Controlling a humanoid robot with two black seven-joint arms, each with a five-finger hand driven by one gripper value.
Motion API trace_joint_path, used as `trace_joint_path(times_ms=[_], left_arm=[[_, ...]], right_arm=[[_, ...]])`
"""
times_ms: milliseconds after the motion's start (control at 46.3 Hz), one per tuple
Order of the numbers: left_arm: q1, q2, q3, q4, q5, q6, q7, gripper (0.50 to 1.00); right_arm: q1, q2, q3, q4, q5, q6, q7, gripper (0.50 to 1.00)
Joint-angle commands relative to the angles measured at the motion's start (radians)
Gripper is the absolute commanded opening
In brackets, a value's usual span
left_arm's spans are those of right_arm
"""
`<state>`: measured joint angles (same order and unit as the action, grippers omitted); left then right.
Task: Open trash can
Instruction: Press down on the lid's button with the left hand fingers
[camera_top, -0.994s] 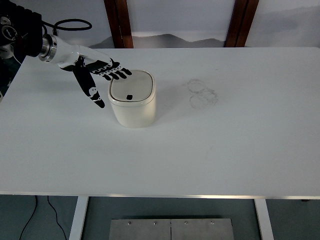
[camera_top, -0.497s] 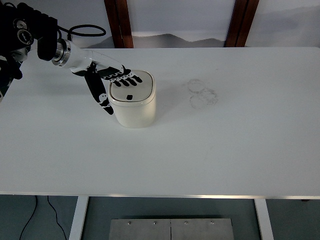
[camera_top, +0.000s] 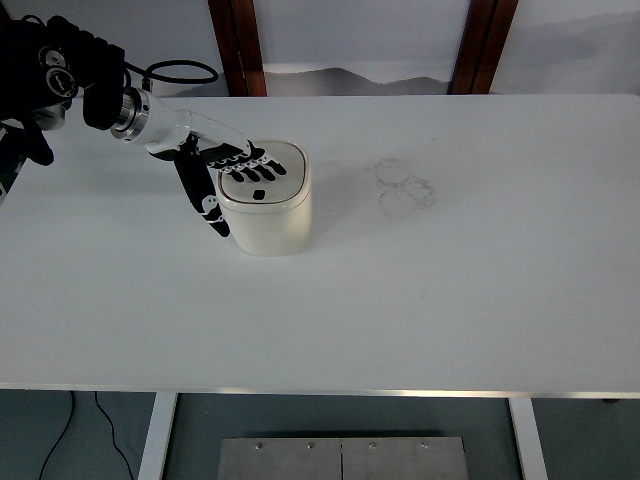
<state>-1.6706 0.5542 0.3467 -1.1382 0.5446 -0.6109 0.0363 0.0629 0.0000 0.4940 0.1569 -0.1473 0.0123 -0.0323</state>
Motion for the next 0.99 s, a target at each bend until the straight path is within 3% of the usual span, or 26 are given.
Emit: trace_joint_path(times_ms=[0, 972], left_arm=[[0.002, -0.002, 0.002, 0.0, 0.0, 0.0, 0.0, 1.0], [0.012, -0.007, -0.002, 0.0, -0.015, 0.0, 0.013, 1.0]], right_arm=[[0.0, 0.0, 0.0, 0.0, 0.0, 0.0, 0.0, 0.995], [0.0, 0.0, 0.0, 0.0, 0.0, 0.0, 0.0, 0.995]])
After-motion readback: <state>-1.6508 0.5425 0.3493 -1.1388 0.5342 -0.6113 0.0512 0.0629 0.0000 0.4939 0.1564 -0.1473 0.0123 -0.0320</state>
